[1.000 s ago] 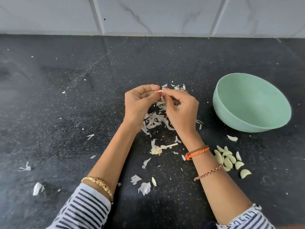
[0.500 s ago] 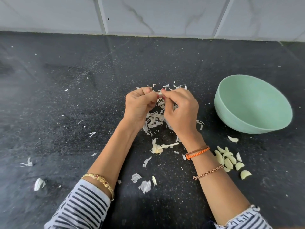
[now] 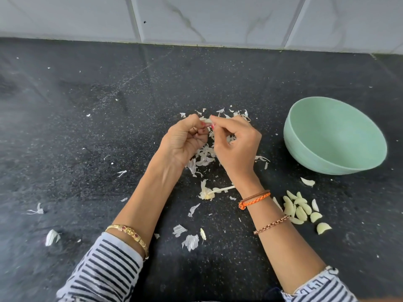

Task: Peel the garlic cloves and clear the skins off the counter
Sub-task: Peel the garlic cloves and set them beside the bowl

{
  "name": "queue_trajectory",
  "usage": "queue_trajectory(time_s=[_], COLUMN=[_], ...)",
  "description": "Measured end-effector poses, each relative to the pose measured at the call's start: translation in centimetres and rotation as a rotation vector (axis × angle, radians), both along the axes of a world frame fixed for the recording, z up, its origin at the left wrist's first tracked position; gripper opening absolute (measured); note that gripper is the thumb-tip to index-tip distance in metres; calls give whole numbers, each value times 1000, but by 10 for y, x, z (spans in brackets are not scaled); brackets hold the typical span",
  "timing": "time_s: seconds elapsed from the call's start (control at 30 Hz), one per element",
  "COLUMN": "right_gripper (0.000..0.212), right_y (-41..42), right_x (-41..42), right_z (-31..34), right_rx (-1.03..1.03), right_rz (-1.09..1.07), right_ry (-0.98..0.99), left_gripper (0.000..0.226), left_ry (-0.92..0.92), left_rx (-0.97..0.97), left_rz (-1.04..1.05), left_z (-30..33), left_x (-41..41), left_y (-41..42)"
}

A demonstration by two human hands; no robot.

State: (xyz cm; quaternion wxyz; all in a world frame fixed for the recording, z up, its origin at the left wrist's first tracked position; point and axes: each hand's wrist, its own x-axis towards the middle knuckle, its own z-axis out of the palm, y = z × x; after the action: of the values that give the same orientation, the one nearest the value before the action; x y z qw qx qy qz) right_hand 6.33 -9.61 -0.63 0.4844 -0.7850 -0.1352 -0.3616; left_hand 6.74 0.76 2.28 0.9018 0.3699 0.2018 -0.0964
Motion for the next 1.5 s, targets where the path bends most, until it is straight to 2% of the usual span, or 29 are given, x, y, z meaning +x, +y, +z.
queue_trajectory(time_s=[0.07, 0.13, 0.23, 0.43, 0.63, 0.7, 0.8, 0.87, 1.0, 1.13, 1.3, 1.43, 1.5], right_gripper=[20, 20, 20, 19, 19, 17, 11, 12, 27, 28, 32, 29, 25], right_y=[3, 4, 4, -1, -3, -5, -8, -9, -8, -6, -13, -18, -19], right_x=[-2, -5, -7, -9, -10, -10, -5, -2, -2, -4, -3, -5, -6], right_z=[2, 5, 9, 18, 24, 22, 13, 8, 7, 7, 14, 28, 30], right_rx=[116, 206, 334, 536, 668, 528, -102, -348, -533, -573, -378, 9, 157], right_rz=[27, 60, 92, 143, 196, 157, -8, -88, -134, -129, 69, 260, 287], right_ry=[102, 203, 345, 584, 723, 642, 251, 108, 0, 49, 401, 713, 767], left_gripper=[57, 39, 30, 47, 36, 36, 35, 36, 50, 42, 36, 37, 38], left_ry=[17, 26, 7, -236, -470, -500, -487, -455, -369, -350, -356, -359, -345], left_rx=[-26, -27, 55, 377, 715, 771, 716, 658, 522, 538, 603, 629, 598], left_rz=[4, 0, 26, 111, 163, 170, 143, 114, 71, 74, 75, 85, 85], left_z=[-1, -1, -3, -12, -9, -10, -10, -8, -10, -9, -7, -6, -6], left_x=[1, 1, 1, -2, -9, -9, -7, -5, -2, -4, -5, -6, -5], left_y=[0, -1, -4, -9, -11, -8, -3, -1, 3, -1, -3, -5, -5])
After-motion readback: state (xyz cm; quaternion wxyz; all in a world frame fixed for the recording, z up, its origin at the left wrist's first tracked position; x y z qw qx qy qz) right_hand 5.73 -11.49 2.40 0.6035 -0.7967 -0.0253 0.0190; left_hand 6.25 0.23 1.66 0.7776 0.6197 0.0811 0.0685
